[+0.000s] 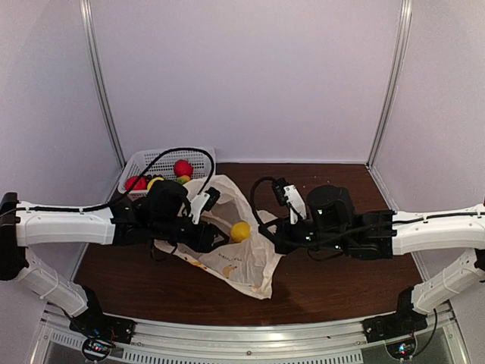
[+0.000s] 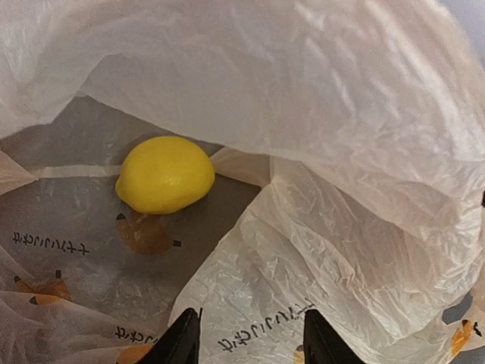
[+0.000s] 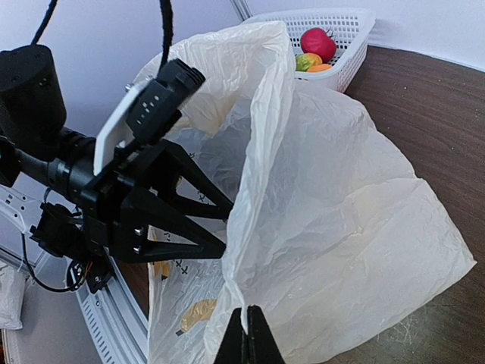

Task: Untie the knot of the plastic bag and take out the fruit
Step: Reach into the gripper of the takeout bag, then pick up the fake fruit from the takeout bag.

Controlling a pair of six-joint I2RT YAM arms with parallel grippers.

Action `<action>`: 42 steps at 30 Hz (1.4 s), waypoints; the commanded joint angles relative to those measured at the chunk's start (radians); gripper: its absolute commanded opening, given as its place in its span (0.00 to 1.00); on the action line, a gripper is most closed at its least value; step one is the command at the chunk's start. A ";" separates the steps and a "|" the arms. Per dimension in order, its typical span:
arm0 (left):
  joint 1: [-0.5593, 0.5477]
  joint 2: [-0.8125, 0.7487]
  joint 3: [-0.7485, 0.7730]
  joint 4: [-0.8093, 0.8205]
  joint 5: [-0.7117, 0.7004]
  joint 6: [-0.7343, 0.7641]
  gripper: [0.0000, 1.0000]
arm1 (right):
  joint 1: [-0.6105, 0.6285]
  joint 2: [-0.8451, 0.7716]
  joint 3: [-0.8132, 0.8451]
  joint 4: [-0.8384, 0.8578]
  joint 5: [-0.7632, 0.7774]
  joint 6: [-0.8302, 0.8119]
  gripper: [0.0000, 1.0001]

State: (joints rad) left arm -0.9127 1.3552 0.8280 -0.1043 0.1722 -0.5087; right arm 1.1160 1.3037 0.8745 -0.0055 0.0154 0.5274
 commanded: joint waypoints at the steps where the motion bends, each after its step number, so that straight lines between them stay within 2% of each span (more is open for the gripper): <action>1: -0.003 0.069 0.023 0.022 0.016 0.022 0.47 | 0.005 -0.034 -0.015 0.038 0.012 0.015 0.00; 14: 0.002 0.268 0.117 0.043 -0.019 0.033 0.44 | 0.007 -0.037 -0.014 0.069 -0.012 0.009 0.00; 26: 0.063 0.360 0.145 0.181 -0.030 -0.019 0.42 | 0.008 -0.030 -0.015 0.109 -0.092 -0.003 0.00; 33: 0.108 0.400 0.148 0.271 0.022 -0.036 0.48 | 0.009 -0.018 -0.016 0.129 -0.109 0.001 0.00; 42: 0.118 0.472 0.194 0.334 0.092 0.002 0.62 | 0.011 0.002 -0.012 0.150 -0.126 0.000 0.00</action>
State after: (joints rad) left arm -0.8021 1.8038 0.9836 0.1589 0.2276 -0.5289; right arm 1.1172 1.2934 0.8719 0.1165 -0.0845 0.5278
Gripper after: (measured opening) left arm 0.584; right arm 0.002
